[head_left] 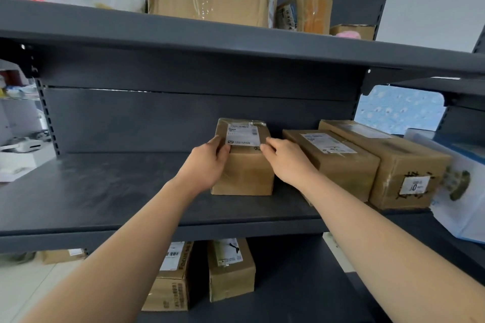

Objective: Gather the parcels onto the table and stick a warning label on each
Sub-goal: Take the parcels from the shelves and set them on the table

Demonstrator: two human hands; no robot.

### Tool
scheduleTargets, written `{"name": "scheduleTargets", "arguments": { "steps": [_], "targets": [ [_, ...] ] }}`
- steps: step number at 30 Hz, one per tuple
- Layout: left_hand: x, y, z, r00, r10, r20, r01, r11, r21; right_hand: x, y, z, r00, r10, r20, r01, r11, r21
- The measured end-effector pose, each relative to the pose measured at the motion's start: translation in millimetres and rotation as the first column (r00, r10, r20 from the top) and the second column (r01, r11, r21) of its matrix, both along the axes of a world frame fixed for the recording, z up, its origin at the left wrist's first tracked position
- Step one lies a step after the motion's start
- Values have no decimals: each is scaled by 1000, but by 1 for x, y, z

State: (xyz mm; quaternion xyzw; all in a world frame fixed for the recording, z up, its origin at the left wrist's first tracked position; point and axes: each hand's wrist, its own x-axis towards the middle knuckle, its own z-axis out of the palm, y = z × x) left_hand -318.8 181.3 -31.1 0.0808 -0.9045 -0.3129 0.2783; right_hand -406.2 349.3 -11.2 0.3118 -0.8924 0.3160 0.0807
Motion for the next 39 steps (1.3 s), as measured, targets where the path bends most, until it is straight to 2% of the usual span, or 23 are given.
{"name": "scheduleTargets", "arguments": {
  "steps": [8, 14, 18, 23, 31, 39],
  "targets": [
    [43, 9, -6, 991, -73, -115, 76, 997, 24, 55, 21, -5, 992, -59, -114, 53, 997, -57],
    [97, 15, -7, 963, -212, -167, 219, 975, 24, 131, 39, -9, 972, -169, -164, 150, 981, -123],
    [140, 22, -11, 912, -336, -237, 353, 935, 34, 194, 53, -15, 951, -262, -166, 233, 956, -177],
    [187, 44, -28, 842, -488, -229, 515, 854, 71, 273, 78, -38, 888, -430, -165, 402, 898, -177],
    [245, 120, -60, 690, -713, -125, 723, 683, 102, 397, 149, -74, 745, -666, -34, 653, 739, -169],
    [331, 249, -92, 409, -912, -21, 907, 404, 122, 546, 247, -101, 488, -872, -26, 865, 488, -119]
  ]
}}
